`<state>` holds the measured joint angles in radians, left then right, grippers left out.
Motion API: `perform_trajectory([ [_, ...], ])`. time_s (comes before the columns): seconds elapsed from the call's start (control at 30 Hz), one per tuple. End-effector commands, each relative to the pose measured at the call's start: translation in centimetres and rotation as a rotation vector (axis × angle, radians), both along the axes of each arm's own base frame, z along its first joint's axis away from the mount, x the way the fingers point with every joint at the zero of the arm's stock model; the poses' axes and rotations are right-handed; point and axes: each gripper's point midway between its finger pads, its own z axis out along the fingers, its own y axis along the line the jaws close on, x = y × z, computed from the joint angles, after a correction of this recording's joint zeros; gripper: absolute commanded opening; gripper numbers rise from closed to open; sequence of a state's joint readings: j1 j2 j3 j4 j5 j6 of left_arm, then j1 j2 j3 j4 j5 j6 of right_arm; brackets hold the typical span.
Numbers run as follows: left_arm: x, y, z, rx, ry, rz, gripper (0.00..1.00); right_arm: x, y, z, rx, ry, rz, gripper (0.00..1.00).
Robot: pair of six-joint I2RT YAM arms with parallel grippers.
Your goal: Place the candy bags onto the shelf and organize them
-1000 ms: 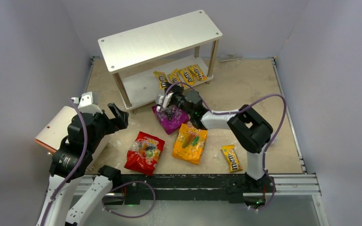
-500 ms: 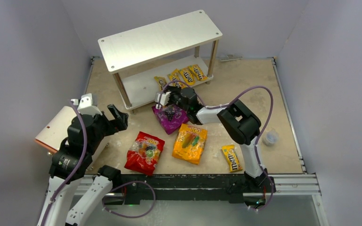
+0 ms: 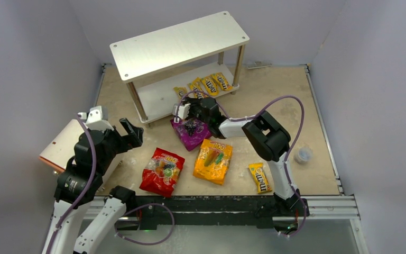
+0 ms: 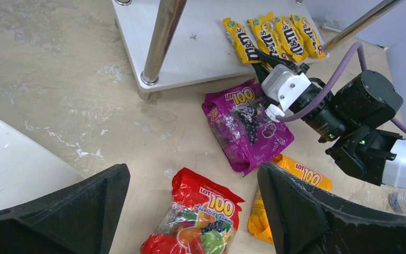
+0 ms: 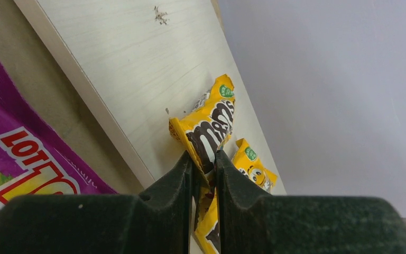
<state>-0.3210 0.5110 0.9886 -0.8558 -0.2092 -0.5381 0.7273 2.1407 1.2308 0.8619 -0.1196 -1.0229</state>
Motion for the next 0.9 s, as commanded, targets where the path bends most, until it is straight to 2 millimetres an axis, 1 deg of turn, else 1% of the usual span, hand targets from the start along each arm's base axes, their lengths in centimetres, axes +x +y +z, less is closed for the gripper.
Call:
perform_trajectory([
  [0.0, -0.2, 0.3, 0.4, 0.0, -0.007, 0.008, 0.98, 1.0, 0.0, 0.4, -0.018, -0.016, -0.003, 0.11],
  [0.07, -0.3, 0.3, 0.4, 0.001, -0.005, 0.012, 0.98, 0.9, 0.0, -0.3, -0.032, 0.004, 0.004, 0.11],
  [0.2, -0.4, 0.5, 0.4, 0.002, -0.005, 0.02, 0.98, 0.9, -0.1, -0.8, -0.043, 0.025, 0.009, 0.12],
  [0.4, -0.6, 0.7, 0.6, 0.003, -0.011, 0.025, 0.98, 0.7, -0.2, -1.3, -0.05, 0.048, 0.028, 0.13],
  [0.63, -0.6, 0.7, 0.6, 0.005, -0.008, 0.025, 0.98, 0.8, -0.5, -0.9, -0.051, 0.034, 0.029, 0.16],
  [0.87, -0.5, 0.5, 0.6, 0.001, -0.008, 0.02, 0.98, 0.6, -0.2, -0.2, -0.035, -0.008, 0.068, 0.2],
])
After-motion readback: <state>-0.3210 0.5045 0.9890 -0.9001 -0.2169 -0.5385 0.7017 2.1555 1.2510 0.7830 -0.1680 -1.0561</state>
